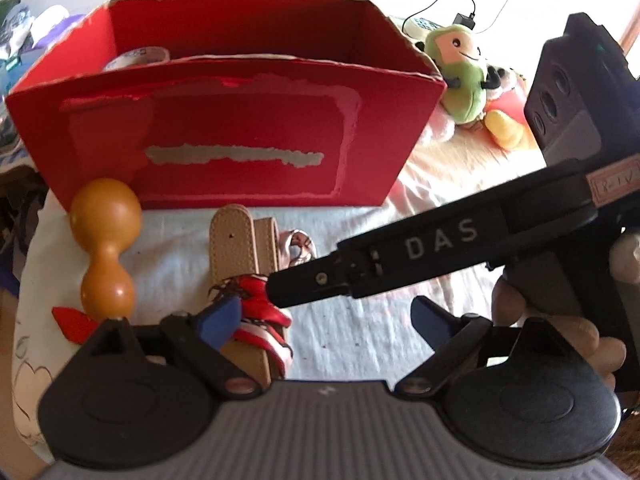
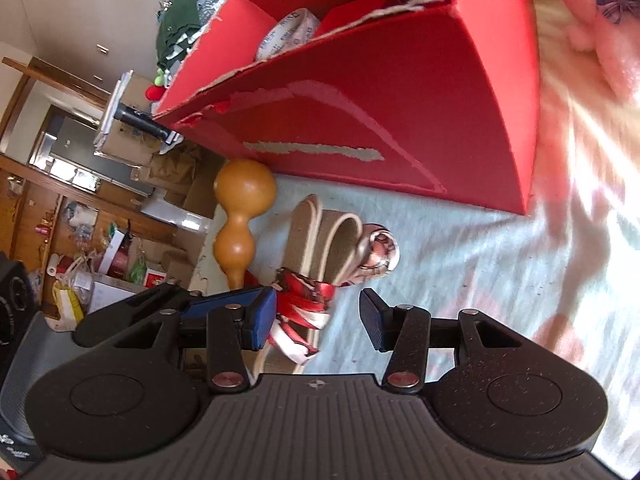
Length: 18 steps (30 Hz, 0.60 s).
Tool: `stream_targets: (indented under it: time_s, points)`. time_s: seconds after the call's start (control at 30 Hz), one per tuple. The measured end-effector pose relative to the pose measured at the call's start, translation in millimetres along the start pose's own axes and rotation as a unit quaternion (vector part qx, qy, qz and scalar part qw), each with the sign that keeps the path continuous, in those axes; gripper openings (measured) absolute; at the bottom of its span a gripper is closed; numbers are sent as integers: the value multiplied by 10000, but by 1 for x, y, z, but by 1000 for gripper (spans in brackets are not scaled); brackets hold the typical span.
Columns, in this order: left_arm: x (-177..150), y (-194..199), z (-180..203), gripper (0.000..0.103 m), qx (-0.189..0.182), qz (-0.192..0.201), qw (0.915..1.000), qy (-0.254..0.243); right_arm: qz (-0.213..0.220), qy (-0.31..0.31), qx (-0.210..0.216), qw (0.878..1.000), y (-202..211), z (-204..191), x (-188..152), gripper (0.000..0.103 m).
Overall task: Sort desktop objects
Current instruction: 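Lower the right gripper onto the beige strap beside the orange gourd, then close the right gripper on the beige strap with red ribbon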
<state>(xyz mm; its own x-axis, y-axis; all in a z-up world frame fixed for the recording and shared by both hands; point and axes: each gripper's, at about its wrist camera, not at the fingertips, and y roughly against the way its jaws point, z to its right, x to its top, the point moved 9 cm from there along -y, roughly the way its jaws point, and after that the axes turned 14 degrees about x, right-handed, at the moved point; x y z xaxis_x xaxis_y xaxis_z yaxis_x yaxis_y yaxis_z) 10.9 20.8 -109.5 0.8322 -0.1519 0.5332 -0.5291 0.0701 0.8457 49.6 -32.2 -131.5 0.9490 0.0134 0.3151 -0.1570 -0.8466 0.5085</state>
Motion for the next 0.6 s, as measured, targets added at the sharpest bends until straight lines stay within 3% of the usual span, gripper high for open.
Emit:
stream_targets:
  time_s: [0.2,0.33,0.4,0.47,0.53,0.6]
  points:
    - [7,5,-13,92,233,39,9997,-60,19,-224,64,9997,-2,5,1,51]
    - [11,-12,-22,93,548,-142,9984,-34,16,-316,94,9995,-8,6,4,51]
    - [9,-21,-22,88,564,-280,9980,-7,13,-371,101,9993,-11,6,5,51]
    - [7,-30,-22,75,605,-428,9972,-33,-6,-393,80,9992,-15,6,5,51]
    - [3,-39,-24,67,617,-563,9965,-33,-33,-386,46,9992,-17,6,6,51]
    - [2,-44,-24,67,630,-621,9961,-22,-44,-389,41,9992,-20,6,6,52]
